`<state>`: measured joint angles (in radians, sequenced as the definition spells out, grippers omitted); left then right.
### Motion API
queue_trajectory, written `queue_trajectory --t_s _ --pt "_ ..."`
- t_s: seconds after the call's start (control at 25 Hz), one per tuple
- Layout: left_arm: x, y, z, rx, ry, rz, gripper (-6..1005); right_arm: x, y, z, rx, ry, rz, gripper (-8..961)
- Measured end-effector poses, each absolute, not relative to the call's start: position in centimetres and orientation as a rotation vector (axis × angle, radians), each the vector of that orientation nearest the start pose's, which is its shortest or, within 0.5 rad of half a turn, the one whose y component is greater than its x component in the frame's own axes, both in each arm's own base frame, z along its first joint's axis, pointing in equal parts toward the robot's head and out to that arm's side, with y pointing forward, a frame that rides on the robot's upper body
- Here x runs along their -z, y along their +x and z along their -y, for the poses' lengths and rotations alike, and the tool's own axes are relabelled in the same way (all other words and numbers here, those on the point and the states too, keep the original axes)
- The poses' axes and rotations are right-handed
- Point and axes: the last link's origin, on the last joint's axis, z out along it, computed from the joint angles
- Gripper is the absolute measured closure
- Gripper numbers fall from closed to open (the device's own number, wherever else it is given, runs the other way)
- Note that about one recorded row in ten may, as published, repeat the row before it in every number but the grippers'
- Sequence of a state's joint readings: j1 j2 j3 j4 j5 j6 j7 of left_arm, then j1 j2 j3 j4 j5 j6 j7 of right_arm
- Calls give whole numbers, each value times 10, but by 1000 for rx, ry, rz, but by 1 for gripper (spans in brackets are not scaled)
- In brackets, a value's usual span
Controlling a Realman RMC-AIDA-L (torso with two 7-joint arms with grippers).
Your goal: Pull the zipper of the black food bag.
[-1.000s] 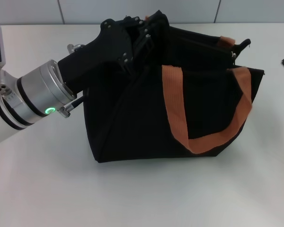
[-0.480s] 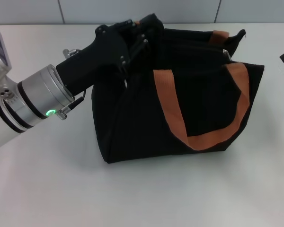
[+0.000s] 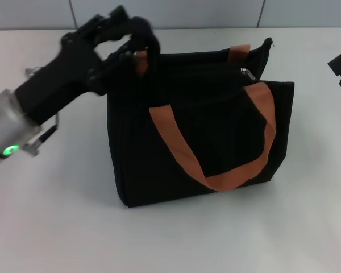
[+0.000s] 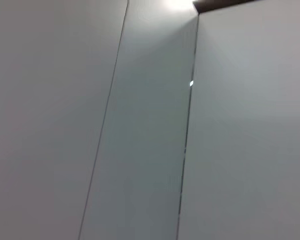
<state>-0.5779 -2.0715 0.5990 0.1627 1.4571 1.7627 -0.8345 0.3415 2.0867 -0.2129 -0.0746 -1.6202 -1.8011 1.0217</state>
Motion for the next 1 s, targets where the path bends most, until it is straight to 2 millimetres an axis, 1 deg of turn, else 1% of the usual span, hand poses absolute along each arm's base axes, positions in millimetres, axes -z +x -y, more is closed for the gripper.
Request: queue_trajectory --t_s 0.08,0.12,0.16,0.2,0.28,0.32,0.36,0.4,0.52,0.56,0.6,0.68,0.72,0.76,0.8,0.84,0.88,0.92,0.96,1.0 --pt "-3 -234 -302 1495 -2217 305 419 -7 297 -252 -1550 -1825 -763 200" --pt "-4 -238 -297 1495 -2217 311 379 -7 296 -252 -1544 -1830 -748 200" --pt "-7 -252 -282 1467 -2210 326 338 -10 298 -251 -1529 -1836 -730 200" --pt "-7 -252 -282 1467 -2210 326 298 -10 298 -251 -1529 -1836 -730 200" --pt "-12 -264 -270 1431 -2200 324 217 -12 300 -251 -1516 -1835 -721 199" --pt "-16 -272 -263 1408 -2191 322 212 -14 302 -250 -1510 -1826 -716 199" --pt "-25 -287 -248 1361 -2160 330 208 -17 305 -249 -1503 -1806 -709 199" --pt "-25 -287 -248 1361 -2160 330 203 -17 305 -249 -1503 -1806 -709 199" --pt "-40 -308 -229 1308 -2072 361 194 -23 307 -244 -1513 -1785 -682 199" --pt "-48 -318 -218 1286 -2048 370 194 -26 305 -241 -1529 -1786 -645 199" --pt "-48 -318 -218 1286 -2048 370 195 -26 305 -241 -1529 -1786 -645 199" --pt "-53 -322 -209 1283 -2078 366 195 -28 300 -236 -1537 -1804 -557 199" --pt "-53 -322 -209 1283 -2078 366 195 -27 296 -233 -1537 -1830 -498 199" --pt "-53 -322 -209 1283 -2078 366 195 -25 286 -226 -1535 -1930 -351 199" --pt "-52 -321 -206 1287 -2108 360 195 -25 286 -226 -1535 -1930 -351 199" --pt "-52 -321 -206 1287 -2108 360 196 -22 281 -221 -1527 -2006 -275 199" --pt "-37 -310 -203 1283 -2321 321 196 -20 278 -217 -1515 -2083 -195 199" --pt "-37 -310 -203 1283 -2321 321 196 -17 277 -215 -1496 -2129 -159 200" --pt "-16 -298 -210 1248 -2504 291 196 -10 275 -215 -1453 -2214 -118 200" --pt "-16 -298 -210 1248 -2504 291 196 -10 275 -215 -1453 -2214 -118 200"
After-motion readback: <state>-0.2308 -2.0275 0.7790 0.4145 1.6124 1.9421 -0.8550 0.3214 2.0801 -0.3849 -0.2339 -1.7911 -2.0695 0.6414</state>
